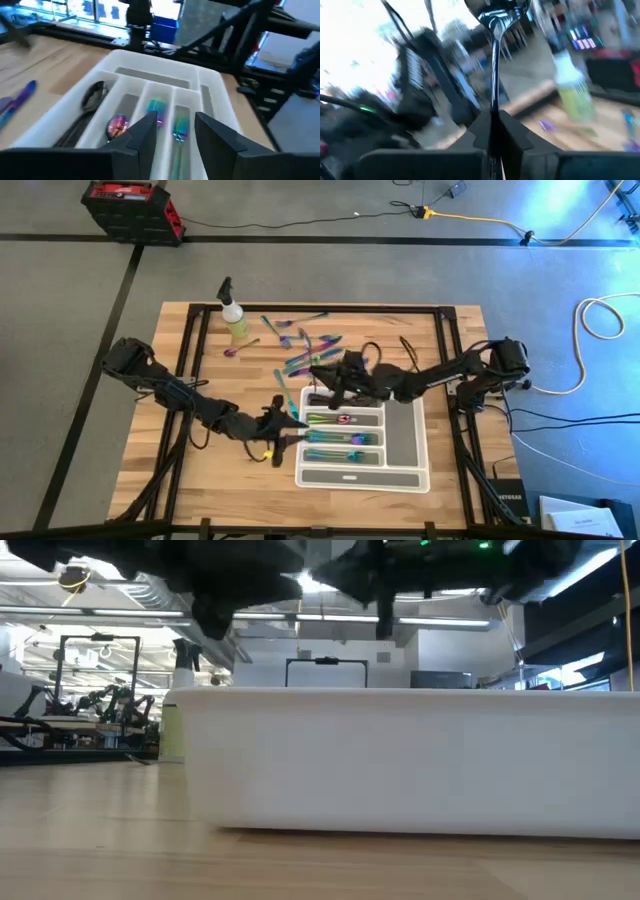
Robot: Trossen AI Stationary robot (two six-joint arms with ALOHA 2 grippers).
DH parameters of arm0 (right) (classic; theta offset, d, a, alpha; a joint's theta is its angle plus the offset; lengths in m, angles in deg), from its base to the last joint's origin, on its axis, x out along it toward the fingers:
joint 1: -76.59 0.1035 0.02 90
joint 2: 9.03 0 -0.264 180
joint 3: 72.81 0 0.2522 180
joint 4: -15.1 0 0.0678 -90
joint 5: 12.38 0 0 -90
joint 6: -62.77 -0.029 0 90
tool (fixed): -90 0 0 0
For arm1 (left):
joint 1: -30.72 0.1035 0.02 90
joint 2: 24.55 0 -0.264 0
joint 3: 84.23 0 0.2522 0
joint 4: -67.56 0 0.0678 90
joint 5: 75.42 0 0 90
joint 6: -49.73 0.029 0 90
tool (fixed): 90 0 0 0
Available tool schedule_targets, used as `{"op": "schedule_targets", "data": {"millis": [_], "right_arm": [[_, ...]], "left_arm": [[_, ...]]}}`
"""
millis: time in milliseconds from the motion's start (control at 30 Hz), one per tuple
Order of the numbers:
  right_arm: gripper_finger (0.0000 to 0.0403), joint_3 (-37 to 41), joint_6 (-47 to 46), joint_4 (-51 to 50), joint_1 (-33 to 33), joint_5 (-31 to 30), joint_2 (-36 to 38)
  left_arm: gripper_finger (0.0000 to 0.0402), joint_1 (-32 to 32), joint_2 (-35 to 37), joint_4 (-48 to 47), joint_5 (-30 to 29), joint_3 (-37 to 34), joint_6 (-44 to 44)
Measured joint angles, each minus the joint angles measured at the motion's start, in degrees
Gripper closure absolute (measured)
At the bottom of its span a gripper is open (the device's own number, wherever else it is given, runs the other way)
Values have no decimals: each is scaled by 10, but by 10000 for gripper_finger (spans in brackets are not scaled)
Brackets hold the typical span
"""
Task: Sort silverware
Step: Put the black spoon into the white silverware tray
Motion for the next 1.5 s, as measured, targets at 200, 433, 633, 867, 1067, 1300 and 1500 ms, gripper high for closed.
{"op": "schedule_targets", "data": {"millis": [200,433,633,867,1067,1300,1500], "right_arm": [[400,25,18,53,39,4,1],[400,26,65,71,83,5,2],[400,26,78,58,103,-7,2],[400,26,79,47,106,-10,2],[400,26,79,42,105,-15,-1],[400,26,78,41,105,-29,-12],[400,26,78,47,105,-29,-12]], "left_arm": [[283,44,0,45,119,-1,-40],[259,68,0,-9,173,0,-57],[184,63,0,11,173,0,-51],[138,69,0,56,61,0,-32],[135,87,0,103,73,0,-44],[134,102,0,113,101,13,-32],[134,122,0,111,104,14,-31]]}}
